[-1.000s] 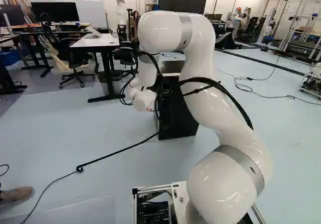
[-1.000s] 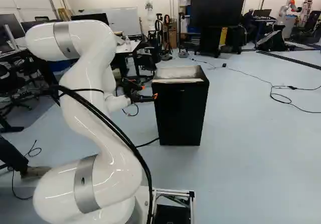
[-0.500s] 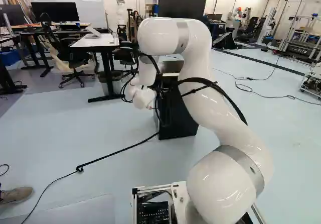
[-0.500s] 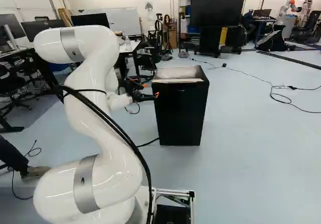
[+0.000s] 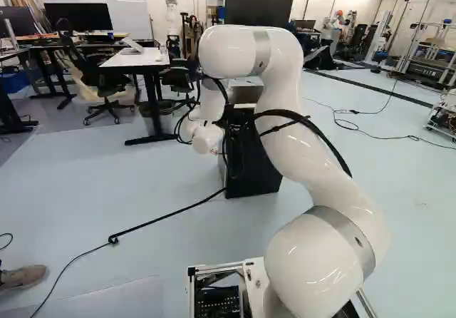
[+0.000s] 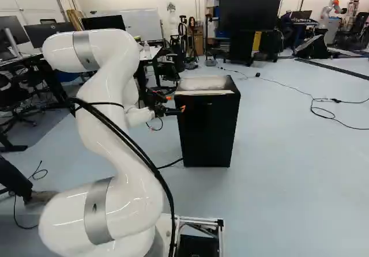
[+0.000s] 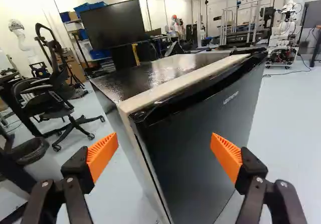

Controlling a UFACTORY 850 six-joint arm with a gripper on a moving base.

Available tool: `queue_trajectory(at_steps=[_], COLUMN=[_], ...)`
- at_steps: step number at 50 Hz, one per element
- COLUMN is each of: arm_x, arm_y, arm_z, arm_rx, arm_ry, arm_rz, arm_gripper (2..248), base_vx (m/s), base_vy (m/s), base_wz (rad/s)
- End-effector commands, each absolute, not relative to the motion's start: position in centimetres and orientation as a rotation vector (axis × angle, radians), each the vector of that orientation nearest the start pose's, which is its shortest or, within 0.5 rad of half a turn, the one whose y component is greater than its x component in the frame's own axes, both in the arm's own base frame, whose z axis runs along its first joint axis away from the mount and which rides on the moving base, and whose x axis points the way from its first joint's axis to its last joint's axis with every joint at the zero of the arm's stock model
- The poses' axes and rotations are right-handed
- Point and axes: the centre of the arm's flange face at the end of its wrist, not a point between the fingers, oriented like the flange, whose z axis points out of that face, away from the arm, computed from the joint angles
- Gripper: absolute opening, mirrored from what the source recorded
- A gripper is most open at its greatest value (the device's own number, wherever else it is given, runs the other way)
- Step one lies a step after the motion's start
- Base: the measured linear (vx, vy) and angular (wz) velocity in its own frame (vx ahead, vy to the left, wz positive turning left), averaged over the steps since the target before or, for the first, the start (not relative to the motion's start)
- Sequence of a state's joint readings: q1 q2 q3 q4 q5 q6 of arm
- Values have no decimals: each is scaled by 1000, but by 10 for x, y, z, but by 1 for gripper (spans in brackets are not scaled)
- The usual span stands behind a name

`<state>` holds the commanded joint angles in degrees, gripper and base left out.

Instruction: Open the fridge door

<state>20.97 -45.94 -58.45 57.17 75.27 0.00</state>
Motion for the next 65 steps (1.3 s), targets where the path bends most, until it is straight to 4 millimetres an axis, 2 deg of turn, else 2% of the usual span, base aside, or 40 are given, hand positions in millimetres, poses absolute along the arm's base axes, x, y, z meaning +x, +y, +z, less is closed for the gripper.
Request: queue_trajectory(at_steps=[39, 52, 65], arm_x=[566, 555, 534], arm_y=[112, 103, 98], arm_z=[239, 241, 244], arm_rx=[-2395, -2418, -2457], arm_ry=[1051, 1056, 1040], arm_rz=[-2231, -2224, -2207], arm_gripper=[247, 247, 247], base_vx=[0, 0, -1], base_vy=[0, 0, -1], base_wz=[0, 0, -9])
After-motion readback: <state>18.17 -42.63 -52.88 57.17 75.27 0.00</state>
